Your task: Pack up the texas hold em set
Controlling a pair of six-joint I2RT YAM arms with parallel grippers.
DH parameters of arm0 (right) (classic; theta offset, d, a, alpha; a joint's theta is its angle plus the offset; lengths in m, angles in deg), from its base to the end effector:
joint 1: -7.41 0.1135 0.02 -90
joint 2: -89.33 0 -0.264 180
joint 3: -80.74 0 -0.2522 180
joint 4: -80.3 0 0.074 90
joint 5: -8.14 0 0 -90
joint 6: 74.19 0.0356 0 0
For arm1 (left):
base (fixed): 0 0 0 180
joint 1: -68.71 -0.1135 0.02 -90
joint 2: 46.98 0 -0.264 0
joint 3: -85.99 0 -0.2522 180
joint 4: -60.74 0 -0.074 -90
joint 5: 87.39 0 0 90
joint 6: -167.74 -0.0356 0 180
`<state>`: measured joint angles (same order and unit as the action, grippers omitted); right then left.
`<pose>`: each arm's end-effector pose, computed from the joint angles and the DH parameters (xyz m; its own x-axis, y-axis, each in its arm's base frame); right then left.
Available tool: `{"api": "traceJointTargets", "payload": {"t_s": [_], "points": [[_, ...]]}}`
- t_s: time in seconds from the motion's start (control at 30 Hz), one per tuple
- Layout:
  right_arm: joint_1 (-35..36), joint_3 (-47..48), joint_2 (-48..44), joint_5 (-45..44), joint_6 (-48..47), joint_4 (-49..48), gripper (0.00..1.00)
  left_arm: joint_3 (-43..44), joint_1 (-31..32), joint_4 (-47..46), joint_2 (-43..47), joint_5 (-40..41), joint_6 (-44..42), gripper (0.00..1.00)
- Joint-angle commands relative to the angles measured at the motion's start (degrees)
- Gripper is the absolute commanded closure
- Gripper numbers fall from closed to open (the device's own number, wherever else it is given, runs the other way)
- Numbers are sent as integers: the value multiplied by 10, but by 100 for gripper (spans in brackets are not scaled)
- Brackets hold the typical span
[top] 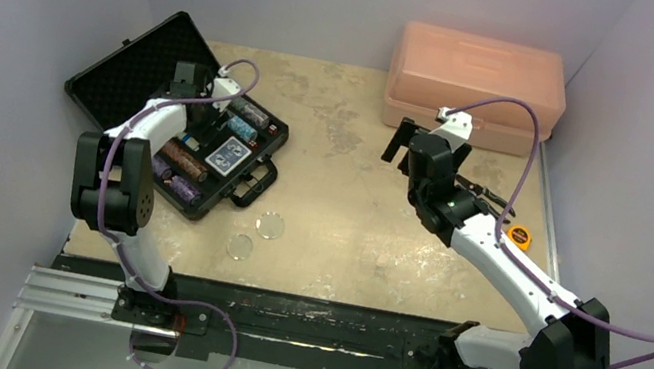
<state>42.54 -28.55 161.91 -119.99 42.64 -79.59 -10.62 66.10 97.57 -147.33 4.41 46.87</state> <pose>0.2479 0.1475 0.3190 -0.2661 0.2469 -0.9318 0.1521 0.9653 0.2123 0.3730 0.0181 0.2112 -0.7247 0.4803 -0.4941 0.3586 0.8751 0.3249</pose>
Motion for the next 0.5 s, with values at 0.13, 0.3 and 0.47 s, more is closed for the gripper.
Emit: {"api": "traceJointTargets", "payload": {"t_s": [0.13, 0.3, 0.47], "points": [[8, -3, -13, -25, -10, -20, 1, -29, -4, 35, 37, -28, -4, 20], [10, -3, -14, -27, -11, -20, 1, -25, -3, 47, 45, -30, -2, 19], [11, -3, -13, -27, -11, -20, 1, -22, -4, 55, 69, -28, 1, 19]]}}
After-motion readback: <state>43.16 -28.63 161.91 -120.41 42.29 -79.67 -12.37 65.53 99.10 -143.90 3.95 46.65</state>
